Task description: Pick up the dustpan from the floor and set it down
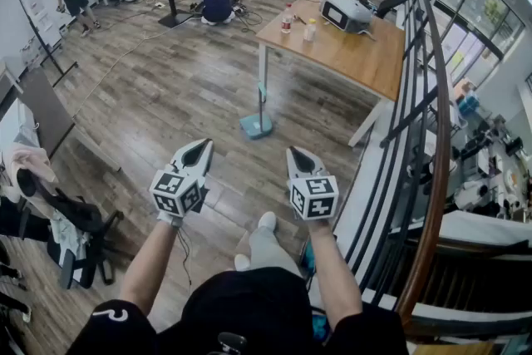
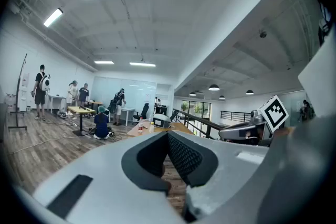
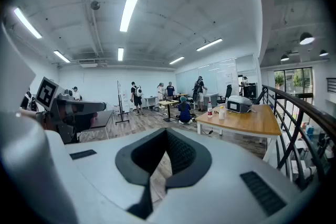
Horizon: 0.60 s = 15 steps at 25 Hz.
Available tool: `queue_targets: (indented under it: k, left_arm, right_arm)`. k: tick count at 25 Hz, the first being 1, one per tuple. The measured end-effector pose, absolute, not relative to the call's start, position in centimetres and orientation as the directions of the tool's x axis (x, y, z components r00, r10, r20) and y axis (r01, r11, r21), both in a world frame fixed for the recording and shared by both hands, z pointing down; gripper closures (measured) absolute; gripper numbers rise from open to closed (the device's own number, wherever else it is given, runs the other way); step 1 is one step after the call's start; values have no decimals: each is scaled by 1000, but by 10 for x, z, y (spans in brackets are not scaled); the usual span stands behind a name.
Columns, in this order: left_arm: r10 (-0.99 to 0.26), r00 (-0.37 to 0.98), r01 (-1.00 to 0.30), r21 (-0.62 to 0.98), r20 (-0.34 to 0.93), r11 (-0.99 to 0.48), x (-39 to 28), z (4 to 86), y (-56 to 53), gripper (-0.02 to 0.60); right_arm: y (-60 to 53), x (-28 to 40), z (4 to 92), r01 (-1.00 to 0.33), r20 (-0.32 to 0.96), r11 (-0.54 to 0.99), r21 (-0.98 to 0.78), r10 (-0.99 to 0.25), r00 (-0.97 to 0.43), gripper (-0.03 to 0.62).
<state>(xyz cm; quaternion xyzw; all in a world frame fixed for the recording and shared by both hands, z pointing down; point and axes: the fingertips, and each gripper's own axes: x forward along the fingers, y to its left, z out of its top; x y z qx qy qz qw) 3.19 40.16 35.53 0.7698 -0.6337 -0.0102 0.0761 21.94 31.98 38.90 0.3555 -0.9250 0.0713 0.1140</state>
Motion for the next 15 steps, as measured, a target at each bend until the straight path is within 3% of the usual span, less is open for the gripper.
queue_targets:
  k: [15]
  left_arm:
    - [-973, 208, -971, 142, 96, -194, -11, 362, 361, 584]
  right_arm:
    - [272, 174, 385, -687, 247, 724, -65, -655, -714, 599]
